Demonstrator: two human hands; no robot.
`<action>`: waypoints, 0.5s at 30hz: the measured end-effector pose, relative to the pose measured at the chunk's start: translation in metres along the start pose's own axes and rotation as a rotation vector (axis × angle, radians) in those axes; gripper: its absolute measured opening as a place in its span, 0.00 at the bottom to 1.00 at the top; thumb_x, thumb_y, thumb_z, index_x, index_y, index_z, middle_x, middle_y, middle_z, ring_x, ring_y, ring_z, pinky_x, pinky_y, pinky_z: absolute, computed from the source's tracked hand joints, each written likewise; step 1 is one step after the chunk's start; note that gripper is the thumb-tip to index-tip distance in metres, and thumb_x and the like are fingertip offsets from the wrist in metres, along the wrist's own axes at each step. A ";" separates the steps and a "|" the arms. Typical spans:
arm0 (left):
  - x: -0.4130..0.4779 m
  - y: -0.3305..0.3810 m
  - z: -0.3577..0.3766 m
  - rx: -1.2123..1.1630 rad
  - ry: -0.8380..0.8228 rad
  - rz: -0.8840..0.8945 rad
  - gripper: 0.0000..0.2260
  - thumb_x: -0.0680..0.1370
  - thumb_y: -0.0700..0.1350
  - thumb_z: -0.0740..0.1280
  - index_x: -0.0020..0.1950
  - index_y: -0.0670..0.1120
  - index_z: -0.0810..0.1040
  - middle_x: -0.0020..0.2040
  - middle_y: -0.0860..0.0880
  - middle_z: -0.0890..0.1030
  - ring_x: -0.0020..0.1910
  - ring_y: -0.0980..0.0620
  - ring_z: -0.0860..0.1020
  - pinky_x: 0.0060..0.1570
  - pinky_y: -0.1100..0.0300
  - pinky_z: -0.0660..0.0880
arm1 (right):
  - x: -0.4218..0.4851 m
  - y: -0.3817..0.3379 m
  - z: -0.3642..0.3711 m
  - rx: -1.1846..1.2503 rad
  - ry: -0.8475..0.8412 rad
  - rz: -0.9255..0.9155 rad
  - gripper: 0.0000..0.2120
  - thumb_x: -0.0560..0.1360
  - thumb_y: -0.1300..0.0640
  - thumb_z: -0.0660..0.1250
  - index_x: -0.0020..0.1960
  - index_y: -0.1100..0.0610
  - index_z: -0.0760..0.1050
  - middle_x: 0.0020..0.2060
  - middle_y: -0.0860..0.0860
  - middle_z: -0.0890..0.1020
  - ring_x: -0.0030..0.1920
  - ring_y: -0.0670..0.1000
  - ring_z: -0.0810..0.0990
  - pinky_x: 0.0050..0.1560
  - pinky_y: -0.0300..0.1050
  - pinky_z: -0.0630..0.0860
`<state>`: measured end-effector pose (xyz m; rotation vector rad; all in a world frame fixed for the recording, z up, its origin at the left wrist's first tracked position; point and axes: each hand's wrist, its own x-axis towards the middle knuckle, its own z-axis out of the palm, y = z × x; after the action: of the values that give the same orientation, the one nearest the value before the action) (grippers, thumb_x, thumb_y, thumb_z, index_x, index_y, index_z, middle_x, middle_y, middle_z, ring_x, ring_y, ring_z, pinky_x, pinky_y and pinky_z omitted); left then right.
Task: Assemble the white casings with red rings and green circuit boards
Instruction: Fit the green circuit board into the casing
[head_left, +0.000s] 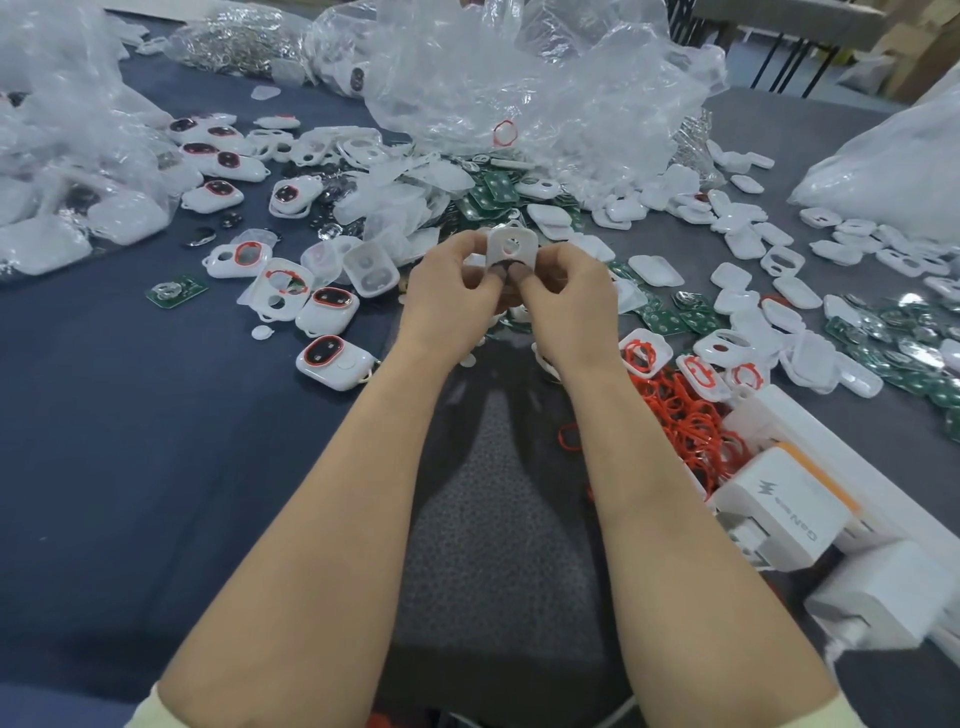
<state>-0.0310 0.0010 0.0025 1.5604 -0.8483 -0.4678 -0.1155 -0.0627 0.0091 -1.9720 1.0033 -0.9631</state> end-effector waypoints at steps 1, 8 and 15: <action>0.000 0.000 0.001 0.042 0.016 0.006 0.09 0.77 0.36 0.63 0.51 0.48 0.77 0.40 0.45 0.84 0.41 0.48 0.84 0.51 0.48 0.80 | 0.000 0.000 0.001 0.011 0.009 0.010 0.06 0.75 0.59 0.69 0.49 0.60 0.79 0.40 0.49 0.81 0.46 0.51 0.80 0.49 0.41 0.73; 0.002 0.000 -0.001 0.177 0.264 0.018 0.06 0.77 0.39 0.64 0.41 0.46 0.75 0.36 0.49 0.81 0.39 0.49 0.81 0.41 0.59 0.75 | -0.012 -0.006 0.016 -0.114 0.061 -0.296 0.08 0.74 0.65 0.66 0.52 0.65 0.79 0.52 0.58 0.78 0.50 0.54 0.78 0.52 0.42 0.72; -0.002 0.008 0.006 -0.122 0.097 0.003 0.12 0.83 0.42 0.57 0.54 0.40 0.80 0.46 0.44 0.83 0.44 0.49 0.82 0.52 0.54 0.79 | -0.001 0.000 0.007 -0.029 0.072 -0.168 0.09 0.78 0.58 0.65 0.47 0.62 0.81 0.46 0.56 0.82 0.45 0.50 0.77 0.49 0.41 0.72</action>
<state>-0.0385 -0.0014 0.0093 1.4575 -0.7345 -0.4298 -0.1105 -0.0600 0.0052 -2.0847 0.9064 -1.1237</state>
